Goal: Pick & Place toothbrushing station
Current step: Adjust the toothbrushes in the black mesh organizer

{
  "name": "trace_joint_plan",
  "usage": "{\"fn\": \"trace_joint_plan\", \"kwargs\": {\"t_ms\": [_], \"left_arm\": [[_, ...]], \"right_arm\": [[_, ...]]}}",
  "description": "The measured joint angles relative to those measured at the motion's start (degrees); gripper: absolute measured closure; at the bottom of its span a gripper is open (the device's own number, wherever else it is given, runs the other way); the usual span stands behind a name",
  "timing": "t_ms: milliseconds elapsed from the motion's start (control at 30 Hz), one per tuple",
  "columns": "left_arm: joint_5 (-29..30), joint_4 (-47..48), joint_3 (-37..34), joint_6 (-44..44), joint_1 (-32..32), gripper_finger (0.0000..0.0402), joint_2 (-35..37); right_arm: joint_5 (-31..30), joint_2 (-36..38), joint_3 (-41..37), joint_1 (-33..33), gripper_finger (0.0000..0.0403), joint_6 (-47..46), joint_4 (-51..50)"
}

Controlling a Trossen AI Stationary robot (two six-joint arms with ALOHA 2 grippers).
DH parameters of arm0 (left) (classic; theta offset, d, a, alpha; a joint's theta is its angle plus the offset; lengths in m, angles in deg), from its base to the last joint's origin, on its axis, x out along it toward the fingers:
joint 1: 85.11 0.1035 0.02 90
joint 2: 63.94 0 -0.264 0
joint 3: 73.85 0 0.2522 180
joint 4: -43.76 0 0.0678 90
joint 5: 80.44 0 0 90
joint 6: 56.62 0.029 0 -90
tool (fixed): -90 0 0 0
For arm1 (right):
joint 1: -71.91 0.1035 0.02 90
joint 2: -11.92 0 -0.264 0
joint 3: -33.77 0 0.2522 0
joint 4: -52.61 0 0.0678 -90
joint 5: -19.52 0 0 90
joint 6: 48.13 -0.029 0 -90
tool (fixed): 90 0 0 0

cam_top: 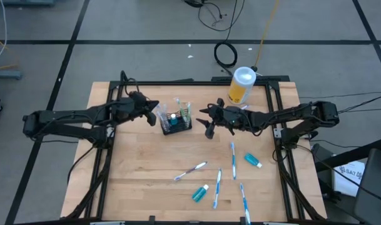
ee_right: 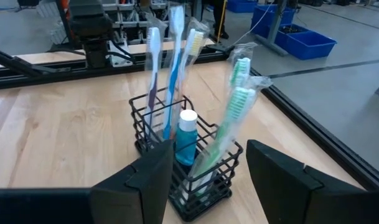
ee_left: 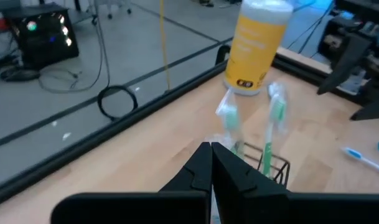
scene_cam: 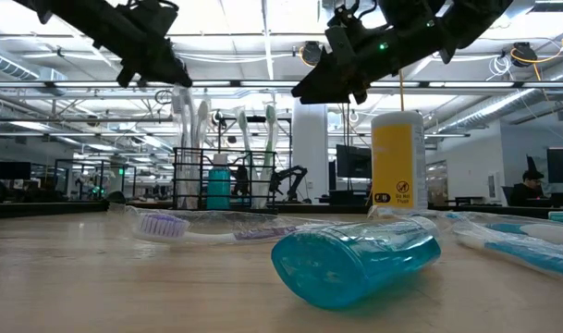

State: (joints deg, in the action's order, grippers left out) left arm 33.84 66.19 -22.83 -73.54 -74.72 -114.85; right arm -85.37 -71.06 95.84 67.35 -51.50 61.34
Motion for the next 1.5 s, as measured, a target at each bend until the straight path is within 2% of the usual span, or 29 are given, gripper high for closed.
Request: {"fn": "trace_joint_plan", "kwargs": {"t_ms": [267, 567, 900, 1133, 1233, 1500], "left_arm": [[-6.40, -2.03, 0.00, 3.68, 2.79, 0.0400, -0.24], [-10.19, -2.85, 0.01, 6.30, 3.09, 0.0400, -2.08], [-11.36, -7.96, 0.00, 9.34, 3.09, 0.0397, -7.50], [-11.36, -10.55, 0.00, 10.83, 3.09, 0.0399, -8.09], [-11.36, -10.45, 0.00, 10.84, 3.09, 0.0384, -8.09], [-11.34, -10.52, 0.00, 11.14, 2.96, 0.0313, -8.07]], "right_arm": [[0.02, 0.00, 0.00, -0.36, 0.0206, 0.00, -0.03], [0.02, 0.00, 0.00, -0.37, 0.0206, 0.00, -0.05], [0.02, 0.00, 0.00, -0.34, 0.0206, -0.02, -0.07], [0.03, 0.00, 0.00, -0.34, 0.0206, 0.00, -0.35], [0.04, 0.00, 0.00, -0.34, 0.0206, -0.02, -0.91], [0.06, 0.00, 0.00, -0.34, 0.0206, -0.57, -1.23]]}}
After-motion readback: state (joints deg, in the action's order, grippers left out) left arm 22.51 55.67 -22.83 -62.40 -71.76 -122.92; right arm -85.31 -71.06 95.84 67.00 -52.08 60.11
